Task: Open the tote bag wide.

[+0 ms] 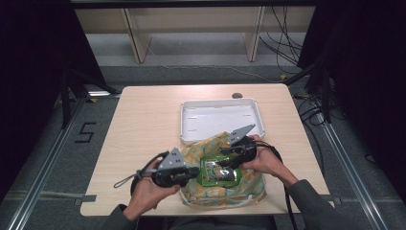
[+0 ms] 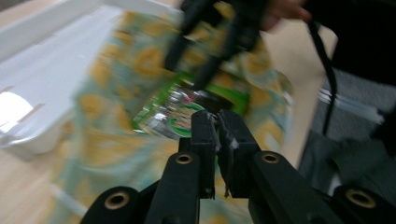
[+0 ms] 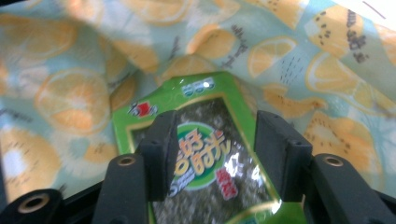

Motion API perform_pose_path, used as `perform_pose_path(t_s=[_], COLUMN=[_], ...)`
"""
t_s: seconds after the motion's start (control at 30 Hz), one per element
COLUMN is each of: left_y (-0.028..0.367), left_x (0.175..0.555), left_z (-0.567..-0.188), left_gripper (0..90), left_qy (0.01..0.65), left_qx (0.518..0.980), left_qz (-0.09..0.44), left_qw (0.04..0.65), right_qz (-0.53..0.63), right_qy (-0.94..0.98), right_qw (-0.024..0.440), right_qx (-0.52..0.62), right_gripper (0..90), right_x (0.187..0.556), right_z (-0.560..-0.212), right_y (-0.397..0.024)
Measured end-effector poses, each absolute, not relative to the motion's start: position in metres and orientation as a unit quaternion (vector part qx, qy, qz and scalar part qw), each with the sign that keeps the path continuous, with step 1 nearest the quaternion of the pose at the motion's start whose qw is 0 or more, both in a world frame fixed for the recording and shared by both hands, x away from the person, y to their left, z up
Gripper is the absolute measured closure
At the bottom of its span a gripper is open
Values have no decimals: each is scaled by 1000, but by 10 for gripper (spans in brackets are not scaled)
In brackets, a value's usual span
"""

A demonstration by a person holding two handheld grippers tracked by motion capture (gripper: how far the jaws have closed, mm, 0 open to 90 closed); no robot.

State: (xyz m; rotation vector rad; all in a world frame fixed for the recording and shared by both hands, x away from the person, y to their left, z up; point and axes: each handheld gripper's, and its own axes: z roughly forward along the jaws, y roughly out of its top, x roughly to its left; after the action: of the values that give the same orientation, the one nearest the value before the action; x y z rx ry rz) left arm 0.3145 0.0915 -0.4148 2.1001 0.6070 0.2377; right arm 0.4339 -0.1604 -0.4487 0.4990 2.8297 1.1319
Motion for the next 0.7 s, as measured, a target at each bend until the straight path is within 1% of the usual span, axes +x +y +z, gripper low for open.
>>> perform_pose_path(t_s=[0.07,0.1,0.17,0.2,0.27,0.3,0.37,0.4,0.5,0.57,0.6,0.67,0.7], left_y=[81,75,66,60,56,50,47,43,39,35,35,32,31], left_x=[308,307,307,310,313,315,318,322,326,330,330,331,335], left_z=[-422,-425,-432,-437,-440,-445,-448,-453,-460,-466,-466,-471,-474], left_gripper=[845,845,845,845,846,846,846,847,850,854,854,854,855], left_qy=[234,238,233,223,219,220,216,219,229,226,226,226,221], left_qx=[858,859,867,877,882,889,893,897,899,906,906,910,914], left_qz=[87,83,84,81,81,84,90,88,80,79,79,76,83], left_qw=[448,446,433,419,408,392,386,373,366,348,348,339,329], right_qz=[355,353,350,346,345,339,337,337,336,337,338,336,337], right_qy=[921,921,921,923,924,925,926,925,925,927,923,923,922], right_qw=[23,14,9,10,7,3,0,-7,-4,-2,-15,-9,-18], right_qx=[158,166,172,168,166,170,172,175,178,166,181,189,192], right_gripper=[465,459,459,456,452,435,428,410,392,375,366,360,367], right_x=[441,444,445,451,452,455,456,460,463,468,467,467,468], right_z=[-452,-457,-458,-462,-464,-467,-469,-472,-475,-477,-477,-477,-477], right_y=[-157,-154,-153,-152,-151,-150,-149,-149,-149,-150,-149,-149,-149])
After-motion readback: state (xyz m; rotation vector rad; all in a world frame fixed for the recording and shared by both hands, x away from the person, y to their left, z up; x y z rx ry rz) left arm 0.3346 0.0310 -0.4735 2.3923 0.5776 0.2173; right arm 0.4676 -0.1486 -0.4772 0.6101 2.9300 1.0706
